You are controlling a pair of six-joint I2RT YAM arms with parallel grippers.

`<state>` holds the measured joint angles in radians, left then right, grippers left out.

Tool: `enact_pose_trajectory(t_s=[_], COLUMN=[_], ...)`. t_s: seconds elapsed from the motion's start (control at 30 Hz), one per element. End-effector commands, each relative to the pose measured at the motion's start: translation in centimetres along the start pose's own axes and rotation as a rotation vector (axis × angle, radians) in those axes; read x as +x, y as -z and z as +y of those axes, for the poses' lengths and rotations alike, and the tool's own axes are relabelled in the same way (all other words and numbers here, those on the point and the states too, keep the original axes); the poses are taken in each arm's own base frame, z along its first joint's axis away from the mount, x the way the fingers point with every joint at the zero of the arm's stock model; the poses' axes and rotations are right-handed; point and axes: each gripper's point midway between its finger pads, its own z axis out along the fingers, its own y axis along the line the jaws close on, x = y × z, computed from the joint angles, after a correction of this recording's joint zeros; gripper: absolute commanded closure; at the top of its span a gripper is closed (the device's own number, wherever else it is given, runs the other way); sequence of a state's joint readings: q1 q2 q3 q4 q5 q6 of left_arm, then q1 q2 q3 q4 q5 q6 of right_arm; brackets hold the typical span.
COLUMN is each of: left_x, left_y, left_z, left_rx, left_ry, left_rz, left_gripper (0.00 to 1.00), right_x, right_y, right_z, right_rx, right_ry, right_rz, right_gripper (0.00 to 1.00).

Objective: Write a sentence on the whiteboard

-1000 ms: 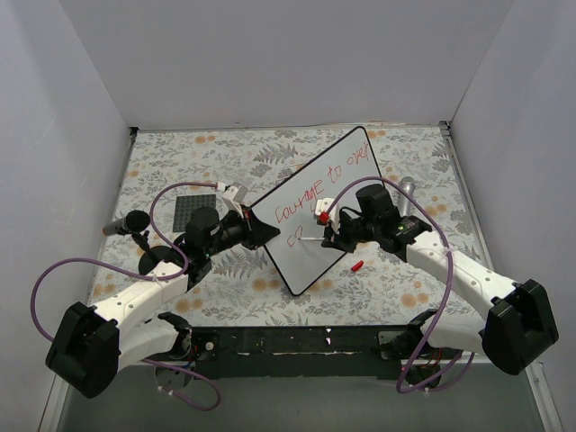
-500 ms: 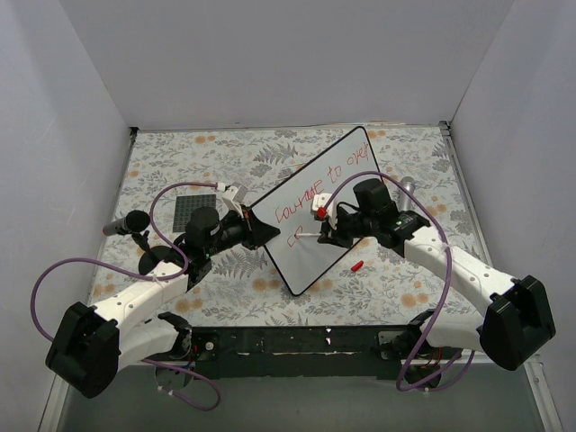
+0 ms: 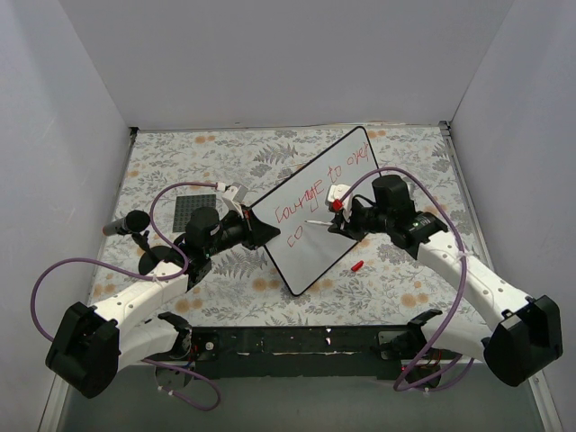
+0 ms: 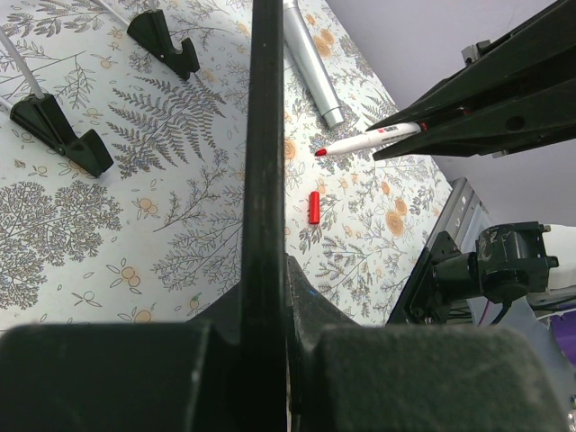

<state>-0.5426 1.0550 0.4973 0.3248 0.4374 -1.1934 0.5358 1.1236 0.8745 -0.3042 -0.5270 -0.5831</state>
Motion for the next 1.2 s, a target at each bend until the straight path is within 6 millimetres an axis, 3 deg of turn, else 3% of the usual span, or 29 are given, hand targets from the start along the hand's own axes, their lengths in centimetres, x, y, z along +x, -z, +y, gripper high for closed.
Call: enact_pose_trajectory(t_s=[0.0, 0.73, 1.17], left_x=[-1.5, -1.5, -1.7], left_y=[0.1, 0.0, 0.0], left_z=[-1.2, -1.2, -1.1], left_rx=[0.043, 0.049, 0.044], left_ry=[-0.054, -0.059, -0.065], left_rz=[-0.053, -0.054, -0.057], left_gripper=[1.00, 1.00, 1.00], right_x=[0.2, 1.5, 4.0], right_y=[-0.7, -1.9, -1.7], right_z=[-0.5, -0.3, 1.3], right_rx=[0.002, -0.040, -0.061], right_ry=[0.006, -0.029, -0.040], right_rz=[-0.005, 0.027, 0.074], right_gripper=[0.99, 0.99, 0.99])
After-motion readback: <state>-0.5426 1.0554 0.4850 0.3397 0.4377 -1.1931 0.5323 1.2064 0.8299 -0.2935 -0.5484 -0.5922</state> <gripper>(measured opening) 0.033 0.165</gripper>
